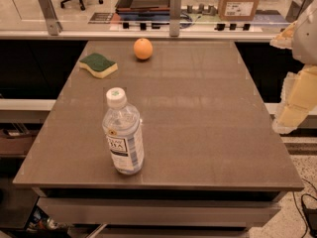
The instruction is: Move blue plastic bottle near orange
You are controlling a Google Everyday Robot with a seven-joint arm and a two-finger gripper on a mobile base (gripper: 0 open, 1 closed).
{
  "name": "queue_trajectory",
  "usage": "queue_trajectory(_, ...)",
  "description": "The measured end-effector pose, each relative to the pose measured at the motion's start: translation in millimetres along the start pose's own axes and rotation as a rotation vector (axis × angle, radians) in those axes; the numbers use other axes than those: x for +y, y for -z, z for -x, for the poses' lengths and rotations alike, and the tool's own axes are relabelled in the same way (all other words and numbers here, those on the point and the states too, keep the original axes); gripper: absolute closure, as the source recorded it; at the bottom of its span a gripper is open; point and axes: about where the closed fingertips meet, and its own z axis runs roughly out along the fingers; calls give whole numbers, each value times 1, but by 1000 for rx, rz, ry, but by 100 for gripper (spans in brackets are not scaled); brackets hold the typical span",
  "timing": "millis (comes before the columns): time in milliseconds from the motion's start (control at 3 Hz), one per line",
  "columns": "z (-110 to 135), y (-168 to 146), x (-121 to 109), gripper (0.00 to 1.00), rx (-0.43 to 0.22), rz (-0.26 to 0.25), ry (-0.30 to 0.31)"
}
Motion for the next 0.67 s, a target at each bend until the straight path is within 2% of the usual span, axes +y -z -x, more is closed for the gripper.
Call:
queue_trajectory(333, 0, 0, 0, 0, 0, 0, 0)
queue_trajectory(667, 4, 0, 2, 0, -40, -2, 0)
